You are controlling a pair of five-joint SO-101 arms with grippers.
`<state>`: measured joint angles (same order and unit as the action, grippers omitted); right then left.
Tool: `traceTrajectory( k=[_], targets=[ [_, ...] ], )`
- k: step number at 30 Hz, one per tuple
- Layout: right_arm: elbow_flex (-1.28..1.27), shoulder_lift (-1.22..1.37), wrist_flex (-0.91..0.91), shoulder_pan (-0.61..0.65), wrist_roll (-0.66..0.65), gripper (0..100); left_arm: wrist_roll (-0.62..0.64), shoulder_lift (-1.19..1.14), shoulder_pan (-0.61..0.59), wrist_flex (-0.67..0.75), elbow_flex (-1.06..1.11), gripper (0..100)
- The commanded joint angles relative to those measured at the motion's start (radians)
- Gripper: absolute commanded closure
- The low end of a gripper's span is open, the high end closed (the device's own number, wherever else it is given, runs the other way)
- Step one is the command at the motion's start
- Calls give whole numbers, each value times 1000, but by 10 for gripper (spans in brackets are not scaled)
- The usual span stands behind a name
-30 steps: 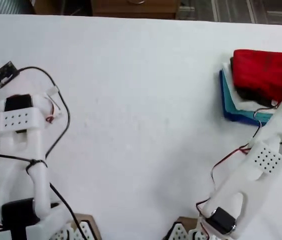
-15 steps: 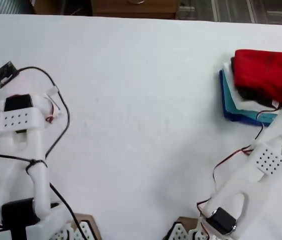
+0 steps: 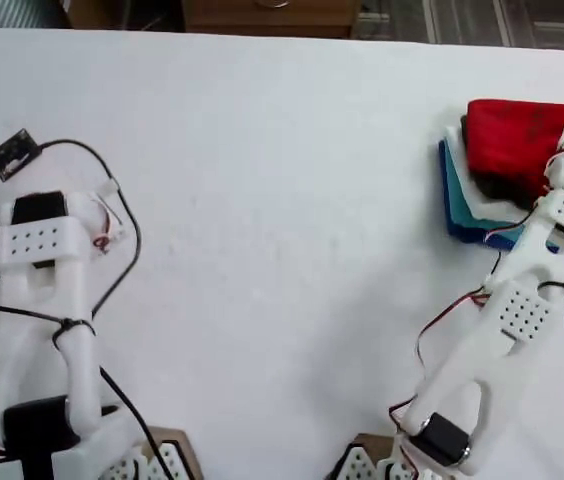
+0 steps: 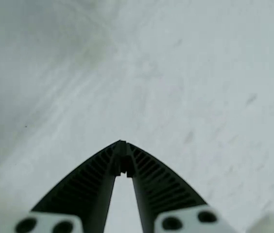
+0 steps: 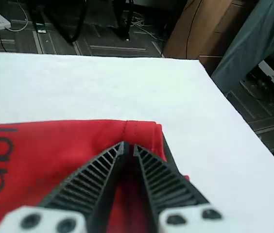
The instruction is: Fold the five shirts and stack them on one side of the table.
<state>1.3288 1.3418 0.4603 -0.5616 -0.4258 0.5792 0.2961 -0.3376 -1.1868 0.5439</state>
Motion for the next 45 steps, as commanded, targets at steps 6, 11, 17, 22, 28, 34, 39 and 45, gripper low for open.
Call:
traceTrajectory(
  k=[6,11,17,22,28,34,39,45],
  targets=[
    [112,-104,183,-28,-14,974,-12,37,-11,5,15,971],
    [267,-213,401,28,-12,974,-12,37,-5,31,8,970],
    [338,-384,602,116,-12,974,-12,40,44,101,-48,970],
    [336,-613,1046,200,35,977,-146,146,152,-37,-205,972],
    [241,-820,1316,268,77,978,-420,477,203,-80,-45,972],
    [-348,-1182,1314,255,94,977,-563,879,201,80,496,972],
    [-1034,-1621,1262,438,94,976,-572,1208,201,186,849,972],
    [-1818,-2084,897,541,101,977,-572,1548,193,138,1078,972]
  ],
)
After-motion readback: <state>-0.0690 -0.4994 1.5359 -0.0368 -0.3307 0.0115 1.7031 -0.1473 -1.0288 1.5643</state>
